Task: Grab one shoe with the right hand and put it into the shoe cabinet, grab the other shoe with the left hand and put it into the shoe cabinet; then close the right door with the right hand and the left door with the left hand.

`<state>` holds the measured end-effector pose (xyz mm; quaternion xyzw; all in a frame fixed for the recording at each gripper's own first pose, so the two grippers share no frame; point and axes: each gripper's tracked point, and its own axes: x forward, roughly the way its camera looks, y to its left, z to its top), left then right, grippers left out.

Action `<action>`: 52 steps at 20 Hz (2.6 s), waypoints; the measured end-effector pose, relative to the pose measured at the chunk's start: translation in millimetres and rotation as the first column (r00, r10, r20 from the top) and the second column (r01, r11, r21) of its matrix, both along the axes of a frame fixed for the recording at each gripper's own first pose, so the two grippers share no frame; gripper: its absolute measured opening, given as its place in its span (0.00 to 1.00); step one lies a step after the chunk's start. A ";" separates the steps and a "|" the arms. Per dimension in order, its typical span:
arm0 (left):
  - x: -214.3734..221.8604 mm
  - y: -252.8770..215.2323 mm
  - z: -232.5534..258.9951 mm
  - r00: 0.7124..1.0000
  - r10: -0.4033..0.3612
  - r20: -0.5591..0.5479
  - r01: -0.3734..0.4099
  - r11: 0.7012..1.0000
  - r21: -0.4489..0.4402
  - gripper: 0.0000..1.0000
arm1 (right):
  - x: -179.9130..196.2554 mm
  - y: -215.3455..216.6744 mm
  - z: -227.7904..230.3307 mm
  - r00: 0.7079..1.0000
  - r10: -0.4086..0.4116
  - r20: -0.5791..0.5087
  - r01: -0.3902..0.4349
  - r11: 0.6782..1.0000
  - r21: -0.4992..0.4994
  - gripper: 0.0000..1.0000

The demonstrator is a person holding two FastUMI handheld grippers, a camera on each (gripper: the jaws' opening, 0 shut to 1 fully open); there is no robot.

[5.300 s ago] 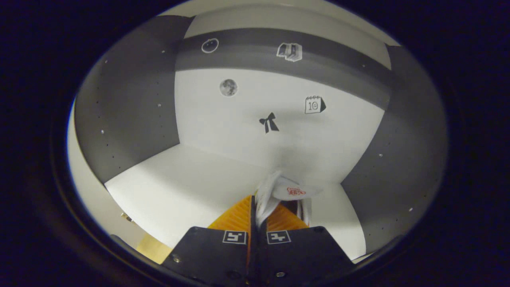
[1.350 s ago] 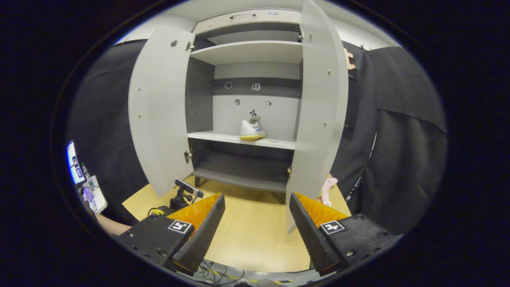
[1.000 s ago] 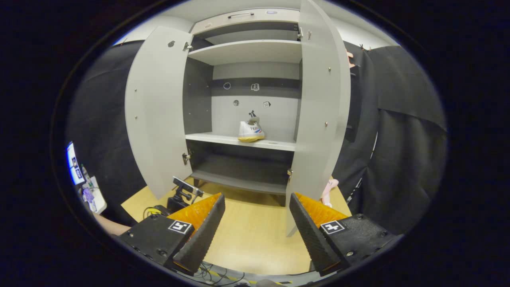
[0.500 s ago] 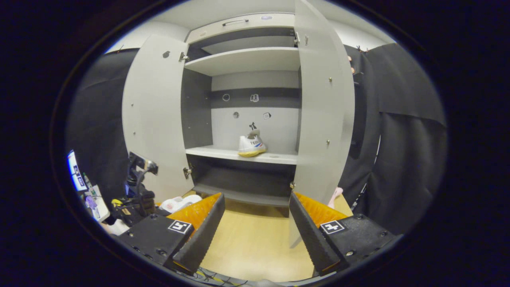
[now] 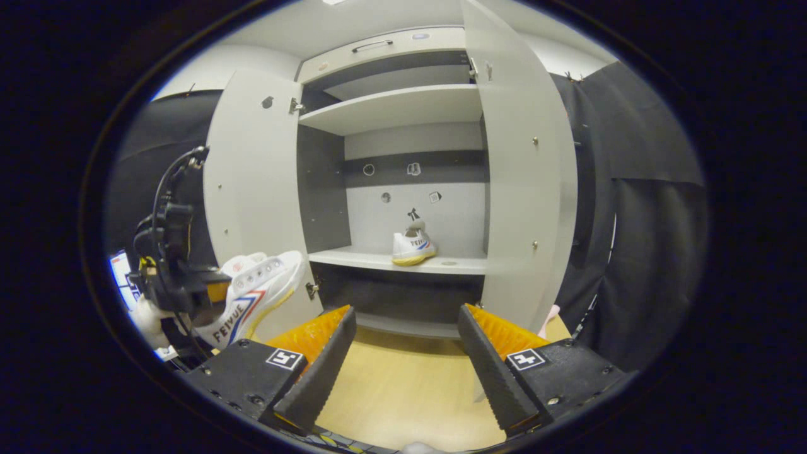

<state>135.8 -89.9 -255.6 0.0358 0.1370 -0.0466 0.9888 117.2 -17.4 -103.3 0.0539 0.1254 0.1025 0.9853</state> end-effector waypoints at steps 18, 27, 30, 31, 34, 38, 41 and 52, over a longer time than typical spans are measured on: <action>-12.3 1.1 -7.4 0.997 -0.001 0.078 0.003 1.000 -0.019 0.02 | -2.3 33.9 -8.3 0.993 0.118 -0.017 -0.119 0.992 -0.050 1.00; -12.7 4.2 -47.5 0.991 0.021 -0.134 -0.017 0.999 0.032 0.02 | -7.7 25.4 -26.3 0.989 0.111 -0.096 -0.119 0.989 -0.086 1.00; -5.3 3.1 -59.9 0.981 0.025 -0.194 -0.018 0.999 0.037 0.02 | -6.3 26.6 -30.6 0.986 0.118 -0.114 -0.128 0.988 -0.084 1.00; -4.2 2.0 -64.3 0.977 0.021 -0.214 -0.015 0.999 0.028 0.02 | -6.3 26.2 -30.7 0.986 0.119 -0.115 -0.129 0.988 -0.084 1.00; -5.2 5.8 -74.4 0.964 0.032 -0.264 -0.025 0.999 0.030 0.06 | -4.6 24.0 -31.4 0.986 0.117 -0.117 -0.127 0.989 -0.081 1.00; -9.0 1.6 -78.3 0.957 0.001 -0.289 -0.004 1.000 -0.011 0.24 | -1.9 18.1 -32.9 0.987 0.106 -0.123 -0.116 0.991 -0.074 1.00; -13.6 3.8 -68.3 0.964 -0.009 -0.267 0.001 1.000 -0.029 0.60 | -0.6 15.5 -31.0 0.988 0.102 -0.119 -0.111 0.991 -0.073 1.00; -81.7 30.1 20.6 0.999 0.007 -0.039 -0.008 1.000 -0.026 0.98 | 1.7 16.4 -4.6 0.997 0.069 -0.039 -0.072 0.995 -0.072 1.00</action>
